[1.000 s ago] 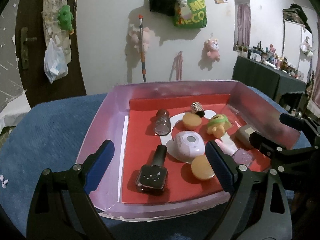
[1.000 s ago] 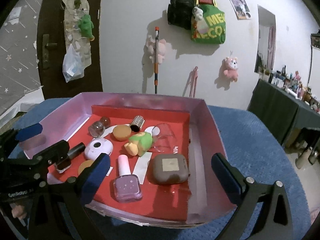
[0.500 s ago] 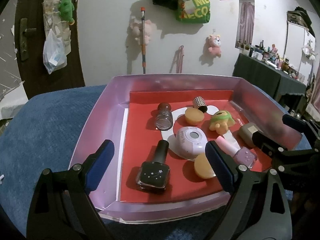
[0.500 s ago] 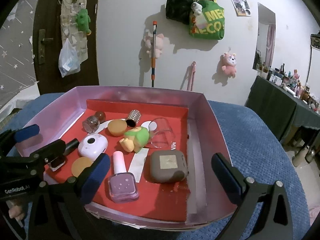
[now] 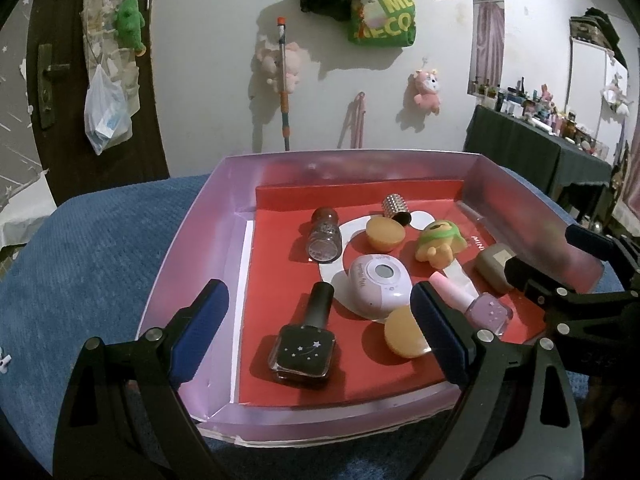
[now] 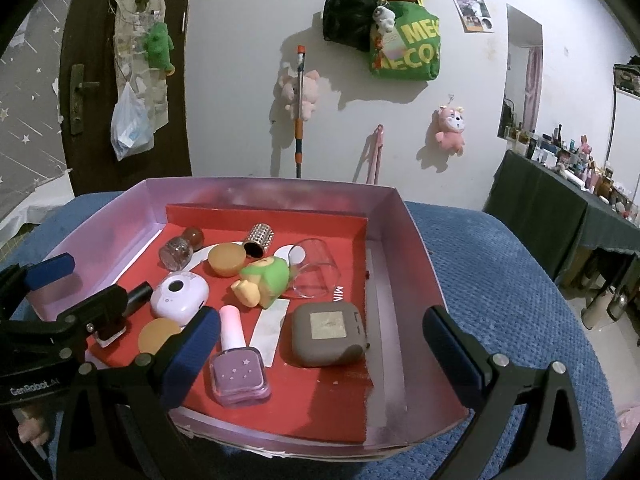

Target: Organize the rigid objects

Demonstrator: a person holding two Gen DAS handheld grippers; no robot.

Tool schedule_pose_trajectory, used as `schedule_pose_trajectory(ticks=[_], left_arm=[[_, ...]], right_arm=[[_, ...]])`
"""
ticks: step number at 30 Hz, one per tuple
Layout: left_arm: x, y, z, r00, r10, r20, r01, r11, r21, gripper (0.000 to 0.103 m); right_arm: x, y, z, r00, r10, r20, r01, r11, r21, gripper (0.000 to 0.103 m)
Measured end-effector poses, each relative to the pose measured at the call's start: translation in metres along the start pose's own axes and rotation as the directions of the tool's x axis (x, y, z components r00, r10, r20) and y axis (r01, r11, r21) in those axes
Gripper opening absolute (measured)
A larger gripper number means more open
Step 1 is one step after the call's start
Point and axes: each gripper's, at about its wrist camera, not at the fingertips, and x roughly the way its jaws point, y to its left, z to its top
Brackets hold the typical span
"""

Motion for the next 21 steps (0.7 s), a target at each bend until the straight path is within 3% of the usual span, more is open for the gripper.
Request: schedule_pose_trajectory(ticks=[21], left_arm=[[0.0004, 0.0007, 0.0007, 1.0, 0.002, -0.003, -0.002, 1.0, -0.005, 0.093]], right_arm=[[0.0008, 0.001, 0.001, 1.0, -0.001, -0.001, 0.001, 1.0, -0.001, 0.103]])
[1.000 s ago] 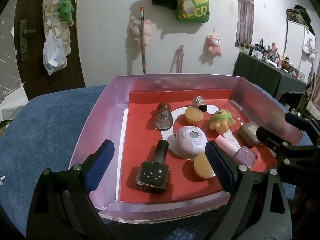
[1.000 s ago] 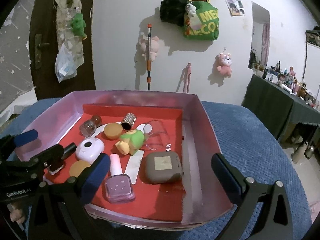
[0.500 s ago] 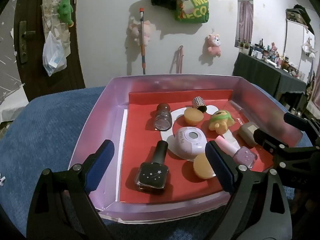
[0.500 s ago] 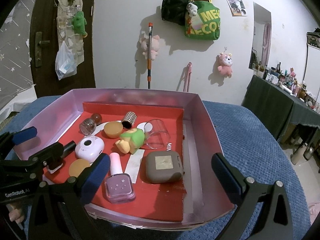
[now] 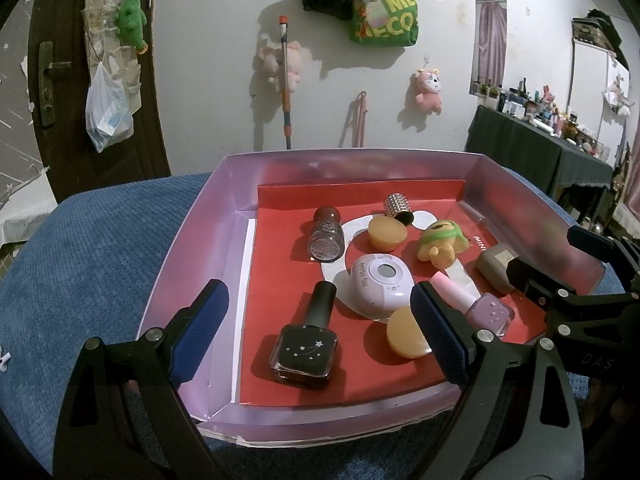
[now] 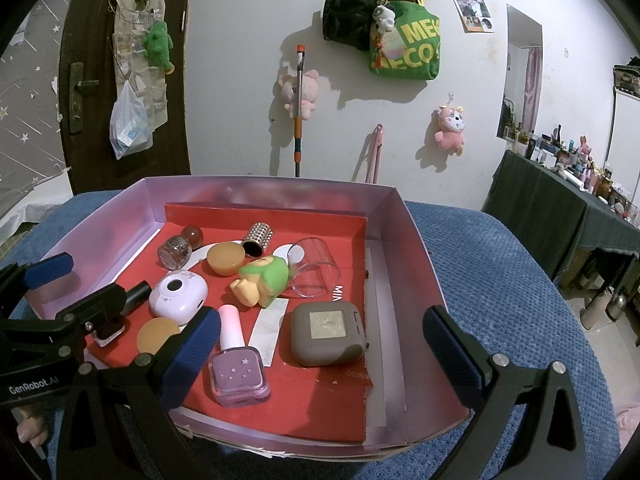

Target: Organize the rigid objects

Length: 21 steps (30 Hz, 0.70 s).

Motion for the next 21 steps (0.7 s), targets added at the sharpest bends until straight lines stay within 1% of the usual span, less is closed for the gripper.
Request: schedule_pose_trajectory(ticks=[21], left_arm=[[0.0004, 0.0005, 0.0002, 1.0, 0.0, 0.0, 0.0, 1.0, 0.0, 0.093]], right_arm=[[0.0004, 0.0005, 0.0008, 1.0, -0.002, -0.001, 0.002, 1.0, -0.001, 0.103]])
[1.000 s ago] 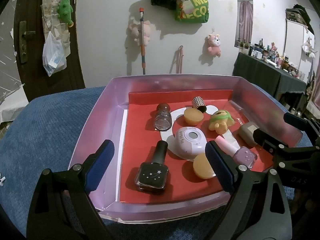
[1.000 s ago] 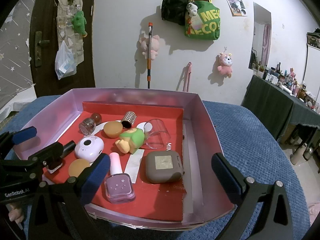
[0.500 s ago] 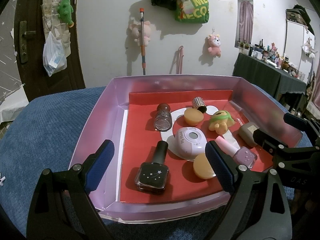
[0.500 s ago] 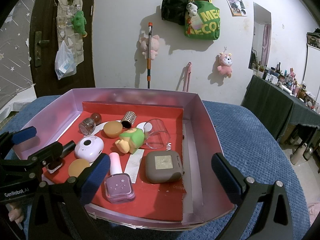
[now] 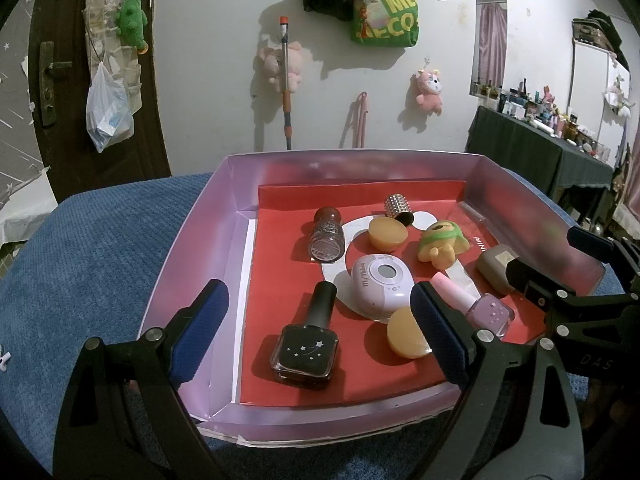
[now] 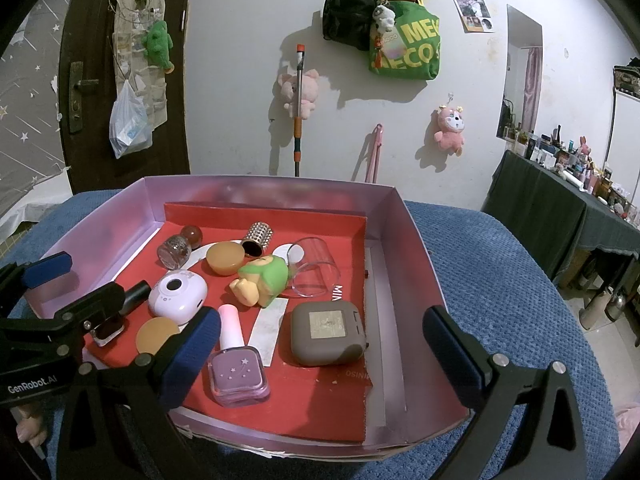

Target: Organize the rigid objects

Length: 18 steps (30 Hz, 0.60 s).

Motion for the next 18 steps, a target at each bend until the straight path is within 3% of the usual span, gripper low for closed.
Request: schedule_pose_trajectory(ticks=[18], left_arm=[[0.0005, 0.0, 0.0, 1.0, 0.0, 0.001, 0.0, 1.0, 0.0, 0.093]], right_arm=[[0.0005, 0.0004, 0.0007, 1.0, -0.001, -0.001, 0.001, 1.0, -0.001, 0.103]])
